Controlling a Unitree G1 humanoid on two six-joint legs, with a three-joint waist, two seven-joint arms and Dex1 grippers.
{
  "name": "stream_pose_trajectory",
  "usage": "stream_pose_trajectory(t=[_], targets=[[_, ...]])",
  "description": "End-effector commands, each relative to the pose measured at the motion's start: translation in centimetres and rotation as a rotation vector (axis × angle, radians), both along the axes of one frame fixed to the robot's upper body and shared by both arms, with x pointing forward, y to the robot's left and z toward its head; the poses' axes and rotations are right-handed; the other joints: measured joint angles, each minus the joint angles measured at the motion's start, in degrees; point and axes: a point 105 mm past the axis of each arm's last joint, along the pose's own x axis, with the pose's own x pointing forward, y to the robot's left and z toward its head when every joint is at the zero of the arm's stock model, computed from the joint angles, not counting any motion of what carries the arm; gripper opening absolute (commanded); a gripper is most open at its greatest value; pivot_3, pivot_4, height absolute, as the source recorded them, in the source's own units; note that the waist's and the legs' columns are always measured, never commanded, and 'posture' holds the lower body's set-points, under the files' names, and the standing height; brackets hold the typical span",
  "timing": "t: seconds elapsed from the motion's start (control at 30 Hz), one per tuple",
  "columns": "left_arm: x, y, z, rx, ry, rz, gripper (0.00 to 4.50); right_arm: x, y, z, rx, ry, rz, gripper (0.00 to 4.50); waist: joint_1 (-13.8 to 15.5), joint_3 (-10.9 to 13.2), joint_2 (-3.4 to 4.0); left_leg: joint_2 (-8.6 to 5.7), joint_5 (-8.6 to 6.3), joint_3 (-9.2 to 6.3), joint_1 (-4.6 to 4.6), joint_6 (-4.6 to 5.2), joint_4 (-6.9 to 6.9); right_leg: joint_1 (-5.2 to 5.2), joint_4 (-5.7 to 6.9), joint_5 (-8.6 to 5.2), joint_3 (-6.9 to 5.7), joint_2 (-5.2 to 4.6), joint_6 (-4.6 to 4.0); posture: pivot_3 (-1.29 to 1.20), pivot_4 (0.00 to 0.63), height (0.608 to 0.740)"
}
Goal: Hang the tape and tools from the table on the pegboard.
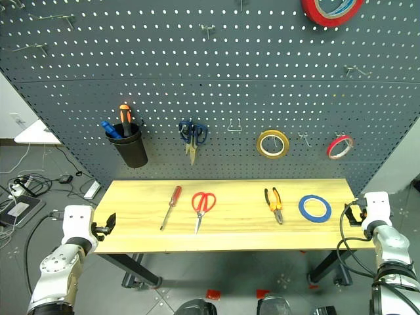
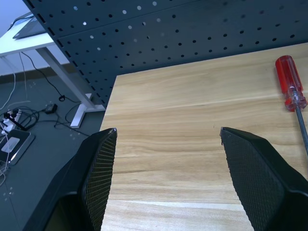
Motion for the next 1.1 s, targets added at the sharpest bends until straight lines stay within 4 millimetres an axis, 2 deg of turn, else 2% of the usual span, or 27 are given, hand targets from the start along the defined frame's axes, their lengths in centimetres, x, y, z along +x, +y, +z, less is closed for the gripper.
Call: stream_pose_trajectory(t=[0.03,0.2,0.3,0.5,0.73,0.83,0.93,1.03,1.1], targets=[[0.7,0.2,1.7,0.055,-0.058,-0.014,3.62,0.7,-0.4,1.7,-0.015,-0.065,-0.004,4.50,0.0,0.0,0.00,0.00,0.00,0.00,0.00,0.01,0.00,0.00,0.00,0.00,0.00,0.00,0.00,-0.15,0.020,0.740],[0.6,0.4,1.8,0.052,-0.058,0.002,3.62,0.8,-0.2,1.8,-0.023,-0.071,0.008,4.50,0.0,0.0,-0.02,0.00,0.00,0.00,0.01,0.00,0.00,0.00,0.00,0.00,0.00,0.00,0.00,-0.15,0.022,0.740],[0.6,0.1,2.0,0.024,-0.074,0.008,3.62,0.9,0.9,1.3,-0.013,-0.051,0.070,4.50,0.0,0.0,-0.05,0.00,0.00,0.00,0.01,0.00,0.00,0.00,0.00,0.00,0.00,0.00,0.00,-0.15,0.022,0.740],[1.4,-4.7,4.0,0.006,-0.117,-0.203,3.62,0.7,4.1,1.4,-0.005,-0.061,0.237,4.50,0.1,0.5,-0.25,0.00,-0.12,-0.03,0.01,-0.20,-0.01,0.02,0.00,0.00,0.00,-0.01,0.00,-0.17,0.045,0.740],[2.2,-9.4,6.8,0.018,-0.141,-0.403,3.62,0.9,7.4,3.2,-0.064,-0.018,0.402,4.50,0.1,1.4,-0.02,0.00,-0.17,-0.02,0.03,-0.28,-0.01,0.00,0.03,0.00,0.05,-0.02,0.01,-0.19,0.079,0.740],[2.4,-10.4,7.9,0.051,-0.145,-0.447,3.62,0.8,8.6,3.2,-0.092,0.075,0.461,4.50,0.1,2.4,-0.03,0.00,-0.16,0.01,0.03,-0.27,-0.01,-0.04,0.03,-0.01,0.14,-0.01,0.01,-0.20,0.100,0.740],[2.7,-12.4,8.5,0.037,-0.142,-0.519,3.62,1.0,10.1,3.7,-0.120,0.123,0.526,4.50,0.2,3.5,-0.05,0.00,-0.04,0.03,0.03,-0.06,-0.01,-0.07,0.04,-0.01,0.20,0.01,0.01,-0.21,0.128,0.740],[2.6,-14.3,8.6,0.020,-0.137,-0.593,3.62,1.5,10.9,3.9,-0.145,0.173,0.555,4.50,0.3,4.6,-0.09,-0.01,0.01,0.05,-0.01,0.04,-0.01,-0.11,0.04,-0.01,0.25,0.01,0.01,-0.22,0.152,0.740],[2.5,-14.8,8.7,0.035,-0.131,-0.617,3.62,1.7,11.2,3.9,-0.149,0.203,0.556,4.50,0.3,5.7,-0.17,-0.01,0.02,0.14,-0.10,0.06,-0.01,-0.23,0.04,0.00,0.36,0.02,0.01,-0.22,0.176,0.740]])
